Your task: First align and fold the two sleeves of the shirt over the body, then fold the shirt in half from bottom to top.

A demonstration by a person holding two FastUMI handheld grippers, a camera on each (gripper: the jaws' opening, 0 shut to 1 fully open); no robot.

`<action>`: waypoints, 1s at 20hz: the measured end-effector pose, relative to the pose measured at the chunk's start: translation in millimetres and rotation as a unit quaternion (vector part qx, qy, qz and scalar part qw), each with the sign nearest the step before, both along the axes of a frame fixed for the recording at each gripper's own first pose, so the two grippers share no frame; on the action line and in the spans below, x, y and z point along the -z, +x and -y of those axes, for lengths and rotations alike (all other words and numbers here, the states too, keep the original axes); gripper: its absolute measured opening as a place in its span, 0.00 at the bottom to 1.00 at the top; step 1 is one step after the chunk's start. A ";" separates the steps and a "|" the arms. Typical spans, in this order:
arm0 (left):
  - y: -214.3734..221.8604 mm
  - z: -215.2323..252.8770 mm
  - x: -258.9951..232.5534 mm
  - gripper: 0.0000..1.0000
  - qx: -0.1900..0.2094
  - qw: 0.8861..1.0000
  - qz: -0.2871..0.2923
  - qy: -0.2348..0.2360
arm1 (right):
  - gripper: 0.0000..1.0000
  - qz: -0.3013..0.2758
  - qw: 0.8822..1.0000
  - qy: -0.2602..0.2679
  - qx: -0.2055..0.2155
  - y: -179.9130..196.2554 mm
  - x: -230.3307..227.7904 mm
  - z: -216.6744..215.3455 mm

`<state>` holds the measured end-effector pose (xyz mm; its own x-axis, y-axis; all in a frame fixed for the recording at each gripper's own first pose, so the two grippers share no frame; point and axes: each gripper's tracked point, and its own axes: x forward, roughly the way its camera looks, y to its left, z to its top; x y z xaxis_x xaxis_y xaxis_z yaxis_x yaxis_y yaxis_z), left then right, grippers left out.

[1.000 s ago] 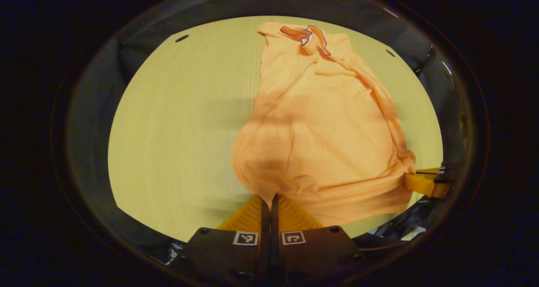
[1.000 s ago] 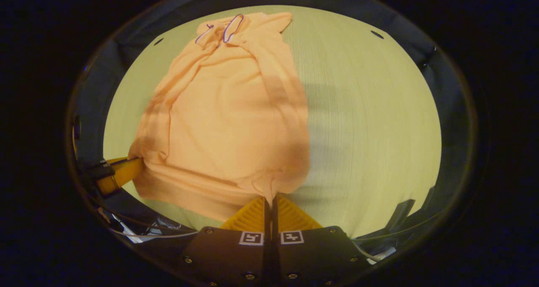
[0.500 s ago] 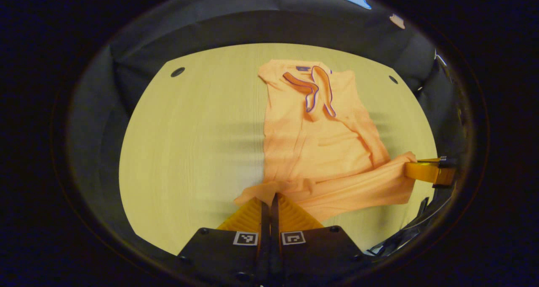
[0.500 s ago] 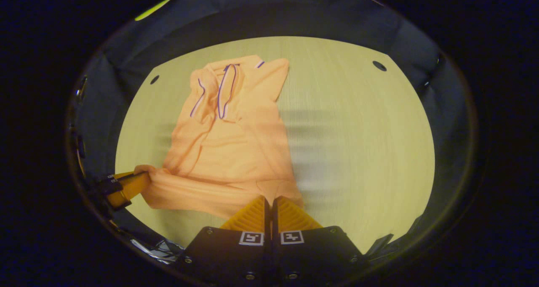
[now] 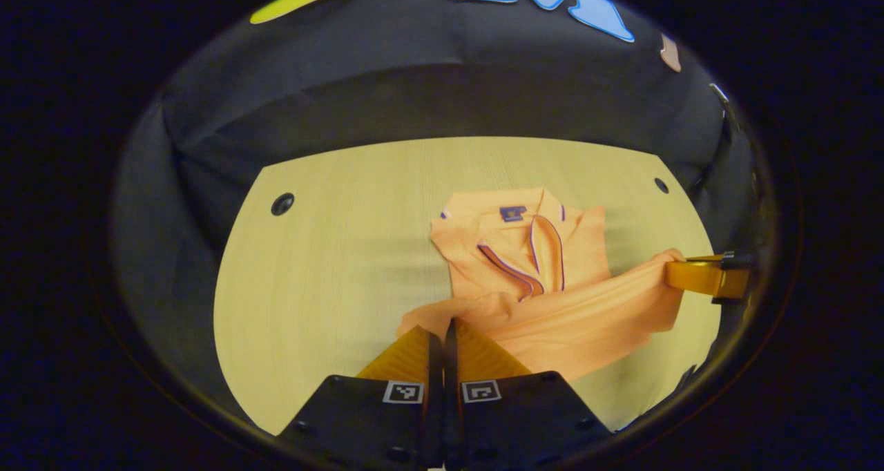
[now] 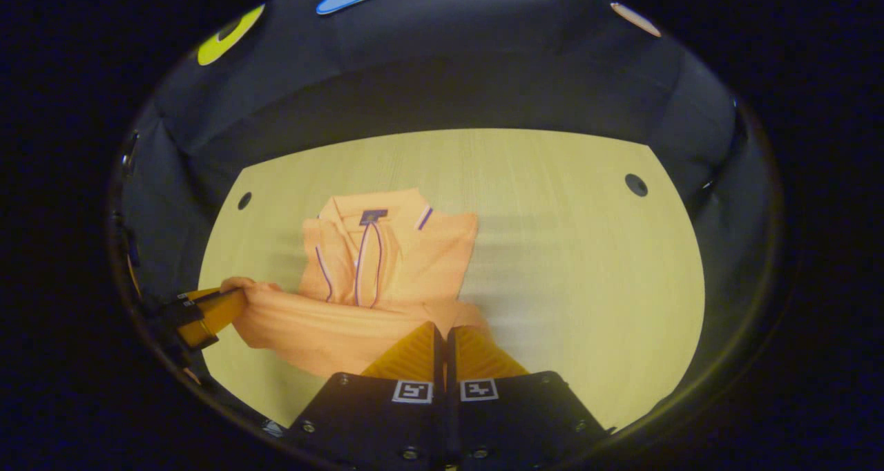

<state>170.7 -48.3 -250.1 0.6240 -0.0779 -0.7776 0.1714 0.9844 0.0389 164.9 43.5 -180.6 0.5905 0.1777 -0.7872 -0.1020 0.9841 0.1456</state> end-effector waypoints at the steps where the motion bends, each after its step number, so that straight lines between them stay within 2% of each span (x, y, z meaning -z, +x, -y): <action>1: 9.1 -3.3 -7.6 0.07 0.000 1.000 0.007 -0.003 | 0.00 0.005 1.000 0.001 0.002 15.9 2.2 -2.8; 4: 39.2 -17.9 -20.9 0.06 0.004 1.000 0.024 -0.007 | 0.00 0.024 1.000 0.010 0.011 57.1 6.8 -7.4; 8: 90.1 -6.4 -2.8 0.06 0.023 0.999 0.043 0.014 | 0.00 0.049 0.998 0.027 0.025 105.8 12.3 -12.8; 12: 135.1 -2.4 9.8 0.06 0.026 0.997 0.077 0.016 | 0.00 0.080 0.996 0.031 0.039 146.9 22.1 -14.4; 16: 165.8 1.5 27.8 0.06 0.032 0.995 0.091 0.018 | 0.00 0.099 0.994 0.023 0.044 176.9 34.7 -12.3; 20: 182.5 2.7 46.7 0.06 0.031 0.995 0.097 0.017 | 0.00 0.107 0.993 0.006 0.039 191.1 45.6 -16.4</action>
<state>353.2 -51.0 -296.8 0.7577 -0.0975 -0.6452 0.2182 0.9697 0.1097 356.1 60.0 -226.3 0.7570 0.1341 -0.6396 -0.0556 0.9884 0.1415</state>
